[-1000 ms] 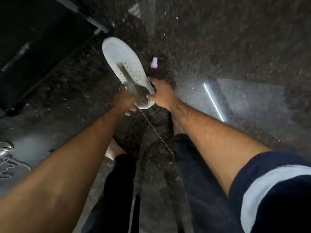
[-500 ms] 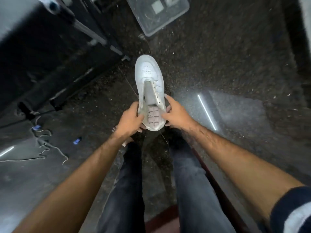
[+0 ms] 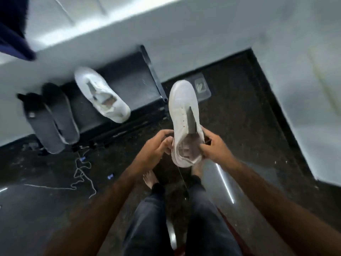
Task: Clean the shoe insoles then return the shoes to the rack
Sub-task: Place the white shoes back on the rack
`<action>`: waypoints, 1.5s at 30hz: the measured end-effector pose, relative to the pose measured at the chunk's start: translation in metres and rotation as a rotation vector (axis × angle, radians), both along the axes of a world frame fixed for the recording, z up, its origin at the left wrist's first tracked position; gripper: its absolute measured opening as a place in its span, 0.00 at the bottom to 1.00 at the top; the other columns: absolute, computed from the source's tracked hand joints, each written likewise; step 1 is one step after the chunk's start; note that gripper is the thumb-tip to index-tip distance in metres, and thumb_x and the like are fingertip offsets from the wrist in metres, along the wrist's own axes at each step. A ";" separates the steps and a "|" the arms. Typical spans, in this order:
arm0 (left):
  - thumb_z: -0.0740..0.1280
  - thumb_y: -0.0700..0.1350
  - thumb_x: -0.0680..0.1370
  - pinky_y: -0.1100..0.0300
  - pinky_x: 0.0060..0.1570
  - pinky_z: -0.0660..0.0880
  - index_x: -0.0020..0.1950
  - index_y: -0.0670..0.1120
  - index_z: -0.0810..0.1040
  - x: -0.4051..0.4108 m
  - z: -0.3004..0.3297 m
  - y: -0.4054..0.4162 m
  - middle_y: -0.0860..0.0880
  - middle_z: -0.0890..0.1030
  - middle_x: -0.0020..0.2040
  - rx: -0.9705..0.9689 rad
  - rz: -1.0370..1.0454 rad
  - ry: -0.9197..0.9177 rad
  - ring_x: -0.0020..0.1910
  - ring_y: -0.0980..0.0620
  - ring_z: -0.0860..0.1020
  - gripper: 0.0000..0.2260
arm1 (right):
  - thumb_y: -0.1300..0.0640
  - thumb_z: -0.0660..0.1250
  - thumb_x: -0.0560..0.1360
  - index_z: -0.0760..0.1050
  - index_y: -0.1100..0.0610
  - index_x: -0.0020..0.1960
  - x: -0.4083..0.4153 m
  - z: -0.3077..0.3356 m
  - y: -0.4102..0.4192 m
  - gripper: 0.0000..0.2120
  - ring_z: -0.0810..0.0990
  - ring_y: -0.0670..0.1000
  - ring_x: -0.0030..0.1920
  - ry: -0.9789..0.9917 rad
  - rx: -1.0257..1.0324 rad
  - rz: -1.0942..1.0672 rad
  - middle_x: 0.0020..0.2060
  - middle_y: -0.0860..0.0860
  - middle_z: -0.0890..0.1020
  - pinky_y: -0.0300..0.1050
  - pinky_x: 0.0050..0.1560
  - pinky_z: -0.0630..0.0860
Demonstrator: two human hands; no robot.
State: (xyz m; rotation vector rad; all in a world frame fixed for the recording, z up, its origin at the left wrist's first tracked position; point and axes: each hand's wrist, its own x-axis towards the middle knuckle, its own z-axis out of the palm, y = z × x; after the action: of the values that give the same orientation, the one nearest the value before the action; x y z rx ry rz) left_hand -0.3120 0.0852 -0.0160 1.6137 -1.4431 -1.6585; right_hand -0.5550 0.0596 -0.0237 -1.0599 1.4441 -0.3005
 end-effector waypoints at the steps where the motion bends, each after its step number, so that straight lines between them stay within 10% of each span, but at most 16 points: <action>1: 0.59 0.49 0.86 0.69 0.38 0.74 0.68 0.53 0.74 0.010 0.013 0.000 0.52 0.84 0.46 -0.025 0.014 0.002 0.43 0.54 0.84 0.12 | 0.66 0.65 0.71 0.70 0.40 0.74 0.011 0.015 -0.005 0.35 0.86 0.49 0.49 -0.009 -0.013 0.000 0.52 0.46 0.86 0.52 0.46 0.85; 16: 0.61 0.43 0.84 0.50 0.36 0.80 0.69 0.47 0.69 0.187 0.013 -0.039 0.44 0.75 0.62 0.110 0.550 -0.195 0.47 0.44 0.84 0.14 | 0.69 0.59 0.76 0.77 0.46 0.53 0.186 0.040 -0.132 0.19 0.85 0.54 0.45 0.002 0.014 -0.025 0.49 0.55 0.83 0.52 0.40 0.85; 22: 0.63 0.45 0.82 0.52 0.34 0.81 0.72 0.47 0.66 0.197 -0.012 -0.082 0.45 0.72 0.67 0.191 0.604 -0.296 0.48 0.44 0.84 0.19 | 0.64 0.64 0.75 0.76 0.49 0.61 0.207 -0.006 -0.174 0.17 0.85 0.55 0.49 0.034 0.068 -0.028 0.54 0.56 0.84 0.53 0.40 0.85; 29: 0.70 0.45 0.78 0.42 0.64 0.73 0.77 0.46 0.59 0.195 -0.028 -0.116 0.42 0.66 0.73 0.303 0.613 -0.433 0.65 0.41 0.73 0.31 | 0.40 0.73 0.71 0.62 0.47 0.73 0.201 -0.021 -0.197 0.36 0.74 0.48 0.53 0.290 -0.047 0.246 0.57 0.49 0.66 0.61 0.55 0.81; 33: 0.71 0.43 0.76 0.44 0.70 0.66 0.81 0.48 0.53 0.205 -0.040 -0.121 0.40 0.63 0.77 0.280 0.583 -0.426 0.72 0.39 0.69 0.39 | 0.39 0.76 0.67 0.58 0.44 0.73 0.205 -0.021 -0.210 0.41 0.74 0.51 0.56 0.262 -0.006 0.273 0.58 0.48 0.62 0.57 0.47 0.83; 38: 0.73 0.48 0.73 0.41 0.66 0.72 0.82 0.48 0.45 0.219 -0.044 -0.127 0.38 0.66 0.74 0.347 0.568 -0.477 0.66 0.38 0.75 0.46 | 0.44 0.76 0.65 0.56 0.46 0.73 0.221 -0.024 -0.220 0.43 0.75 0.54 0.55 0.350 0.050 0.294 0.60 0.50 0.62 0.52 0.36 0.84; 42: 0.70 0.58 0.70 0.45 0.46 0.83 0.81 0.53 0.39 0.226 -0.054 -0.129 0.41 0.83 0.55 0.504 0.467 -0.461 0.42 0.42 0.85 0.50 | 0.43 0.74 0.66 0.55 0.44 0.70 0.229 -0.023 -0.218 0.40 0.76 0.55 0.52 0.482 0.092 0.299 0.59 0.51 0.64 0.55 0.35 0.85; 45: 0.66 0.60 0.69 0.41 0.49 0.82 0.80 0.55 0.44 0.229 -0.068 -0.124 0.42 0.83 0.58 0.526 0.454 -0.462 0.46 0.38 0.85 0.45 | 0.45 0.67 0.69 0.54 0.45 0.67 0.232 -0.026 -0.213 0.33 0.80 0.58 0.48 0.549 0.110 0.322 0.57 0.53 0.72 0.58 0.36 0.85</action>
State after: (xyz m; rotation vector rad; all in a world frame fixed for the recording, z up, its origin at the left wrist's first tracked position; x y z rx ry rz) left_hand -0.0830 -0.0384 -0.0836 2.5185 -0.7274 -1.5214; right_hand -0.3229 -0.1530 -0.0492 -1.3228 1.7103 0.3240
